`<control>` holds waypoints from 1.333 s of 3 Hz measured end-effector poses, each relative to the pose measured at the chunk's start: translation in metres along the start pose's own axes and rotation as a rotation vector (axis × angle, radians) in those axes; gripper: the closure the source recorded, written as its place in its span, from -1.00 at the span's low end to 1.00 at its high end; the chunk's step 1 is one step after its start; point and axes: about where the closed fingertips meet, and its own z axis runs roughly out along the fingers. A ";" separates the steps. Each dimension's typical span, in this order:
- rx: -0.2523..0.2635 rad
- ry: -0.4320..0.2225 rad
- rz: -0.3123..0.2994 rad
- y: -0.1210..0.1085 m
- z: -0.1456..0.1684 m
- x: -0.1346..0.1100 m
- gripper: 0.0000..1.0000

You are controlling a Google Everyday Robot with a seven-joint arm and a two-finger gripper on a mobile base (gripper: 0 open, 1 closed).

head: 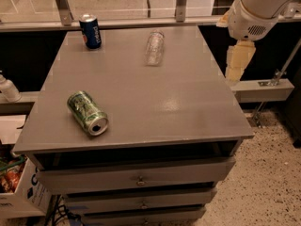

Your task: Move water bottle near green can

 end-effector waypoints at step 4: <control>0.027 0.074 -0.427 -0.077 0.071 -0.021 -1.00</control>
Offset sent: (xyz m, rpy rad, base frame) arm 0.1217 0.0334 -0.0340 -0.2773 -0.1568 0.4421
